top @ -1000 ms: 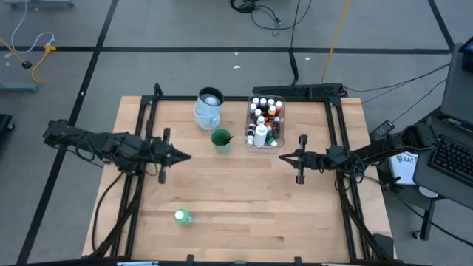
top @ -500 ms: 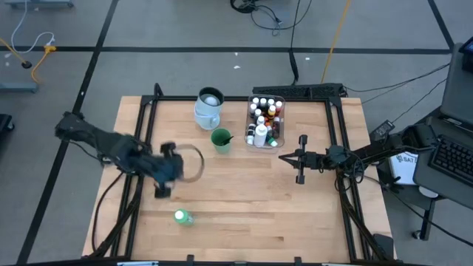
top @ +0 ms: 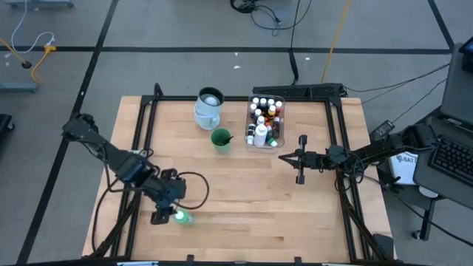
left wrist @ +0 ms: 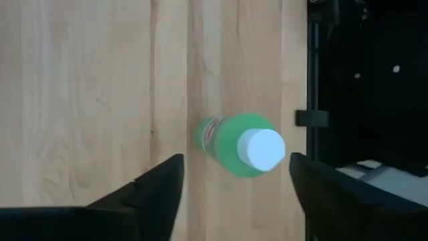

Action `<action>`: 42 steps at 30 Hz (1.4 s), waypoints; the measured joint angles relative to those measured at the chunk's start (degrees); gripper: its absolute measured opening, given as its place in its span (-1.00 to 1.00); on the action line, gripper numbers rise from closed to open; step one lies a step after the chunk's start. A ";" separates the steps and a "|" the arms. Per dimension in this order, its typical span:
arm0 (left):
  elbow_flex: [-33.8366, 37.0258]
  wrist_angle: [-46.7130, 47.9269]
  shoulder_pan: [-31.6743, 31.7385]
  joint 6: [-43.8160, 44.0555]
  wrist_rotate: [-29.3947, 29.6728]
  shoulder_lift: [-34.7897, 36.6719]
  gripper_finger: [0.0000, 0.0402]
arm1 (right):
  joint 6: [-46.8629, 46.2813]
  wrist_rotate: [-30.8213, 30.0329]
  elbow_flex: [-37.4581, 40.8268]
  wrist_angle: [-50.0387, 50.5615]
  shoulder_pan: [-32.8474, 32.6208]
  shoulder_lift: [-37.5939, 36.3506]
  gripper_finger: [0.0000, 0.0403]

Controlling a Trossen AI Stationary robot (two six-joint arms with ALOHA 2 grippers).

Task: Pick & Place Paint Supplies
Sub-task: Put the large green paint bottle into the transparent bin

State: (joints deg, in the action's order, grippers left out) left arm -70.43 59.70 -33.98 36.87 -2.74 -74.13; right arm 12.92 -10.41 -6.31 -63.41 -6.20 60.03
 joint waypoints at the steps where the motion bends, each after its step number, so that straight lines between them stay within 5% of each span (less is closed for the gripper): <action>1: 0.00 0.00 -0.47 1.01 0.23 0.07 0.41 | 0.00 0.00 0.00 0.01 0.00 0.00 -0.99; 8: 0.07 -0.35 -3.55 3.94 4.28 -1.83 0.58 | 0.15 0.00 0.00 0.01 0.00 0.00 -0.99; 17: 0.09 -1.77 -4.63 1.57 1.22 -7.40 0.49 | 0.16 0.00 0.00 0.00 0.00 0.00 -0.99; 28: 0.13 -4.72 -4.67 1.41 4.50 -8.76 0.44 | 0.16 0.00 0.00 0.02 0.00 -0.01 -0.99; 42: 0.15 -2.57 -4.92 -0.90 4.77 -9.17 0.08 | 0.16 0.00 0.00 0.01 0.00 0.00 -0.99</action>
State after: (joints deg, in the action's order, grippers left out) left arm -70.28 57.13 -38.91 35.97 2.03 -83.31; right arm 13.08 -10.41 -6.31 -63.40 -6.20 60.03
